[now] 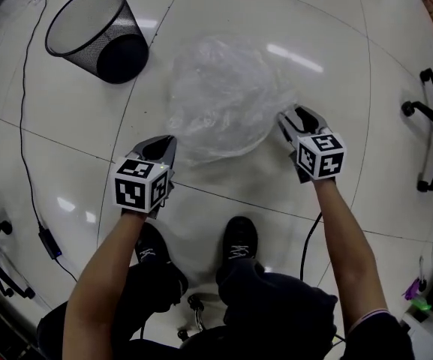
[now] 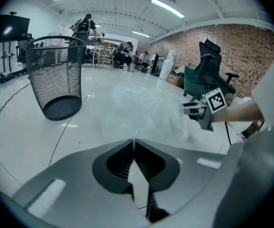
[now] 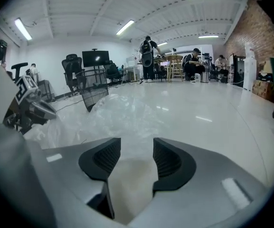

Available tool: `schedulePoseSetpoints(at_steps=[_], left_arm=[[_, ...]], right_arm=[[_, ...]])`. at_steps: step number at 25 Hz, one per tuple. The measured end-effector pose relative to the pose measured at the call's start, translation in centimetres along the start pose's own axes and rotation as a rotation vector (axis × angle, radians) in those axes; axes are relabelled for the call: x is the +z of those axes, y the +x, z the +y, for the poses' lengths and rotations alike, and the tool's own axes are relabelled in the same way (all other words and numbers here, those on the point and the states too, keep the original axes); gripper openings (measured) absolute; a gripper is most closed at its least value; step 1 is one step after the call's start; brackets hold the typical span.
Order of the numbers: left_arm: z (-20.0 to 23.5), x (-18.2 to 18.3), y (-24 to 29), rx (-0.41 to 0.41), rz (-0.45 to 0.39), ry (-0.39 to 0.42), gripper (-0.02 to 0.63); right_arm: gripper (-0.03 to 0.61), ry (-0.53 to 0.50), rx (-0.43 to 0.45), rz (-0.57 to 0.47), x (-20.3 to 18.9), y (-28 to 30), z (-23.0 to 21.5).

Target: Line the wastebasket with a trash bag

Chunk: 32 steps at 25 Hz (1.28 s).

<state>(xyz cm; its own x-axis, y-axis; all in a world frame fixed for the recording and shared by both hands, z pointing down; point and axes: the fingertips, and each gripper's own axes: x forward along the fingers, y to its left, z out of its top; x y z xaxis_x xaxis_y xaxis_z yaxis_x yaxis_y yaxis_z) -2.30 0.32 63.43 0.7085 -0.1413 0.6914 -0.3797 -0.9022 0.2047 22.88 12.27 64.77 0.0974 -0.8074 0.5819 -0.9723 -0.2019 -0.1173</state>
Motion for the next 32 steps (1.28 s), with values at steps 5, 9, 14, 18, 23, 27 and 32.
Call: schedulePoseSetpoints(at_steps=[5, 9, 14, 18, 23, 27, 32], left_arm=[[0.6, -0.7, -0.2, -0.007, 0.013, 0.006, 0.012], [0.8, -0.4, -0.8, -0.016, -0.003, -0.001, 0.012], [1.9, 0.5, -2.9, -0.005, -0.021, 0.024, 0.012], [3.4, 1.5, -5.6, 0.033, -0.036, 0.041, 0.012], [4.6, 3.3, -9.8, 0.06, -0.04, 0.107, 0.012], [5.5, 5.5, -14.4, 0.081, -0.041, 0.153, 0.012], [6.0, 9.7, -21.0, 0.141, -0.105, 0.212, 0.012]], right_arm=[[0.209, 0.096, 0.124, -0.04, 2.5, 1.9, 2.9], [0.095, 0.204, 0.229, -0.027, 3.0, 3.7, 5.3], [0.0, 0.171, 0.318, -0.026, 4.6, 4.2, 8.9], [0.0, 0.09, 0.33, -0.051, 6.3, 2.6, 10.7], [0.0, -0.005, 0.346, -0.095, 9.6, -1.0, 12.5], [0.0, -0.08, 0.352, -0.088, 11.4, -4.6, 13.5], [0.0, -0.151, 0.345, -0.157, 16.2, -9.0, 14.9]])
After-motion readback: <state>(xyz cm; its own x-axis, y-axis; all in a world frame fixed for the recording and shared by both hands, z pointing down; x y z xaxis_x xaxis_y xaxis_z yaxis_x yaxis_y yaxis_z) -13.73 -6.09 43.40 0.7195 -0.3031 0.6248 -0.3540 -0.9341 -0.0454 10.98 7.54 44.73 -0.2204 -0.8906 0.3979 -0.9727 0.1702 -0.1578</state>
